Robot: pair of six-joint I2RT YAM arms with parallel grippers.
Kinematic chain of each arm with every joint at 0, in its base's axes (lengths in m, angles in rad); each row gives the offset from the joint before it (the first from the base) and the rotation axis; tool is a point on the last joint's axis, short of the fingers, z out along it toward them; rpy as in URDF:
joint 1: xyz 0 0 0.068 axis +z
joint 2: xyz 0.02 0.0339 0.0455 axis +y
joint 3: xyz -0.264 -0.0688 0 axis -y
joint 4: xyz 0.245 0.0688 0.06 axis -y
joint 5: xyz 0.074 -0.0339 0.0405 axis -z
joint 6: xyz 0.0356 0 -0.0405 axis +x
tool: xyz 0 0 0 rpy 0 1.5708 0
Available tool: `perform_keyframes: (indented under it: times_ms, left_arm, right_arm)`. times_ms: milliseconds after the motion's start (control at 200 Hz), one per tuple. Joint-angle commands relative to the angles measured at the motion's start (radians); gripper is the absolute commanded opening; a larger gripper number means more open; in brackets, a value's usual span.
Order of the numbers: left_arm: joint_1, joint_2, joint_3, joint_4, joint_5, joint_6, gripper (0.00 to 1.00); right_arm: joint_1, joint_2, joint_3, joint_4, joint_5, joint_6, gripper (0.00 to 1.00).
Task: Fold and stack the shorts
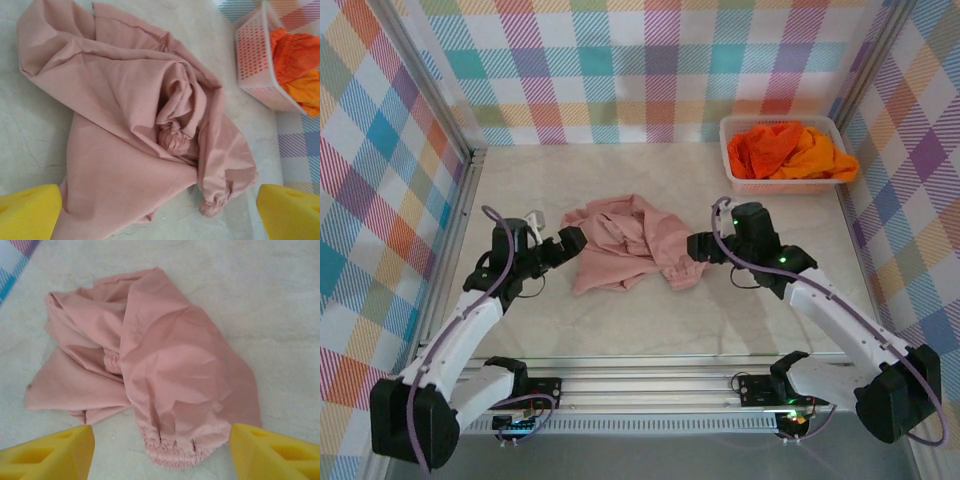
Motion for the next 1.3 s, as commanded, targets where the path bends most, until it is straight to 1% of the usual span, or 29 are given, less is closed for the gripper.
perform_keyframes:
  times_ms: [0, 100, 180, 275, 350, 470, 575, 615, 655, 740, 785, 870, 910, 965, 1000, 1070, 1120, 1140, 1230, 1295]
  left_arm:
    - [-0.008, 0.064, 0.068, 0.024, 0.002, -0.014, 0.99]
    - [-0.008, 0.132, 0.113, 0.032, -0.002, -0.007, 0.97]
    - [-0.008, 0.192, 0.16, 0.043, 0.01, -0.004, 0.97]
    - [-0.006, 0.269, 0.218, 0.045, 0.009, 0.006, 0.97]
    - [-0.003, 0.327, 0.264, 0.04, 0.009, 0.013, 0.96]
    - [-0.002, 0.415, 0.324, 0.044, 0.016, 0.014, 0.94]
    - [-0.002, 0.499, 0.366, 0.052, 0.033, 0.007, 0.91]
    - [-0.004, 0.531, 0.378, 0.057, 0.035, 0.001, 0.89]
    - [-0.004, 0.562, 0.393, 0.064, 0.044, -0.002, 0.87]
    - [-0.011, 0.628, 0.433, 0.064, 0.067, -0.008, 0.82]
    - [-0.016, 0.659, 0.453, 0.06, 0.076, -0.006, 0.78]
    - [-0.022, 0.701, 0.472, 0.052, 0.093, 0.003, 0.64]
    - [-0.024, 0.706, 0.466, 0.052, 0.097, 0.009, 0.57]
    - [-0.025, 0.7, 0.442, 0.06, 0.095, 0.014, 0.41]
    - [-0.025, 0.688, 0.418, 0.073, 0.09, 0.017, 0.34]
    - [-0.027, 0.658, 0.361, 0.096, 0.076, 0.022, 0.17]
    - [-0.028, 0.634, 0.322, 0.106, 0.07, 0.022, 0.04]
    - [-0.029, 0.623, 0.304, 0.113, 0.068, 0.022, 0.0]
    - [-0.037, 0.56, 0.232, 0.137, 0.035, 0.022, 0.0]
    - [-0.037, 0.517, 0.218, 0.127, 0.011, 0.028, 0.0]
  right_arm:
    - [0.093, 0.069, 0.034, -0.08, 0.144, -0.019, 0.73]
    - [0.198, 0.157, 0.051, -0.088, 0.233, -0.011, 0.75]
    - [0.242, 0.234, 0.063, -0.073, 0.252, 0.029, 0.76]
    - [0.261, 0.335, 0.095, -0.071, 0.255, 0.074, 0.78]
    - [0.274, 0.412, 0.124, -0.085, 0.281, 0.093, 0.8]
    - [0.284, 0.523, 0.16, -0.121, 0.321, 0.116, 0.86]
    - [0.285, 0.602, 0.184, -0.143, 0.366, 0.137, 0.86]
    - [0.284, 0.627, 0.191, -0.149, 0.386, 0.142, 0.84]
    - [0.284, 0.646, 0.198, -0.154, 0.401, 0.144, 0.78]
    - [0.283, 0.663, 0.21, -0.151, 0.4, 0.151, 0.6]
    - [0.283, 0.662, 0.21, -0.146, 0.393, 0.154, 0.48]
    - [0.283, 0.645, 0.212, -0.15, 0.402, 0.153, 0.28]
    - [0.278, 0.631, 0.212, -0.156, 0.408, 0.148, 0.2]
    - [0.267, 0.607, 0.209, -0.163, 0.409, 0.142, 0.12]
    - [0.249, 0.581, 0.199, -0.159, 0.404, 0.141, 0.06]
    - [0.206, 0.523, 0.174, -0.135, 0.363, 0.127, 0.0]
    - [0.174, 0.482, 0.163, -0.12, 0.333, 0.114, 0.0]
    - [0.161, 0.465, 0.162, -0.119, 0.321, 0.111, 0.0]
    - [0.097, 0.401, 0.175, -0.114, 0.258, 0.083, 0.0]
    - [0.049, 0.376, 0.202, -0.11, 0.207, 0.065, 0.0]
